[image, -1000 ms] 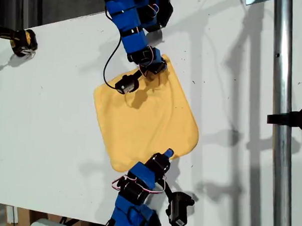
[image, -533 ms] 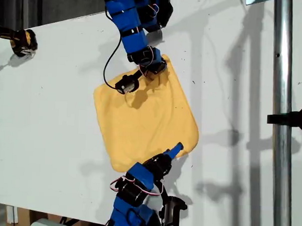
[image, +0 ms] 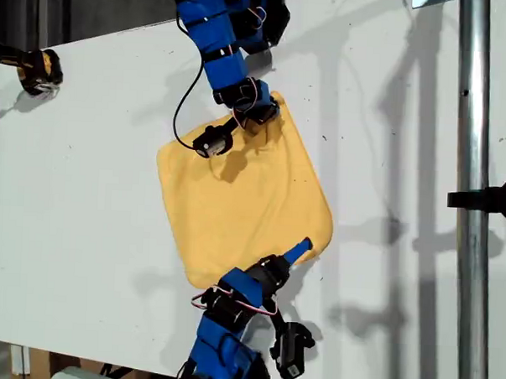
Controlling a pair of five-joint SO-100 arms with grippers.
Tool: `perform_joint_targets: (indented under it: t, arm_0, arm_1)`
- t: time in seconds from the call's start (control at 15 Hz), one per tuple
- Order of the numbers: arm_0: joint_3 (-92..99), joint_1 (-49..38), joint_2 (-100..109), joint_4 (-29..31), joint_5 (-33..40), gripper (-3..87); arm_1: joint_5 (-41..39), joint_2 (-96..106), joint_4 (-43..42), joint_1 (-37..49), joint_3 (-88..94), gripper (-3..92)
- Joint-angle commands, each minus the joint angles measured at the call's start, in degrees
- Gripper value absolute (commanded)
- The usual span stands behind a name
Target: Grasp corners of a towel and fold twice.
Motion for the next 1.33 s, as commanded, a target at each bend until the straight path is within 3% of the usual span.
perform_joint_targets:
  t: [0.0, 0.27, 1.0, 1.13, 1.27]
  arm_0:
    - [-1.1, -0.6, -3.7, -2.4, -6.7, 35.4]
    - [-6.0, 0.9, -13.2, -5.5, -15.4, 35.0]
    - [-10.5, 4.3, -30.5, -10.4, -26.2, 34.0]
    - [-11.1, 4.4, -34.0, -10.1, -28.5, 28.9]
    - [-11.7, 4.6, -36.5, -9.0, -29.9, 15.3]
  arm_1:
    - [-0.3, -0.1, -0.6, -0.1, -1.3, -0.1]
    - [-0.3, -0.1, -0.7, 0.0, -1.3, -0.1]
    - [-0.3, -0.2, -0.6, -0.1, -1.3, -0.1]
    - [-0.3, -0.2, -0.6, -0.2, -1.3, -0.1]
    - [-0.2, -0.2, -0.6, -0.2, -1.3, -0.1]
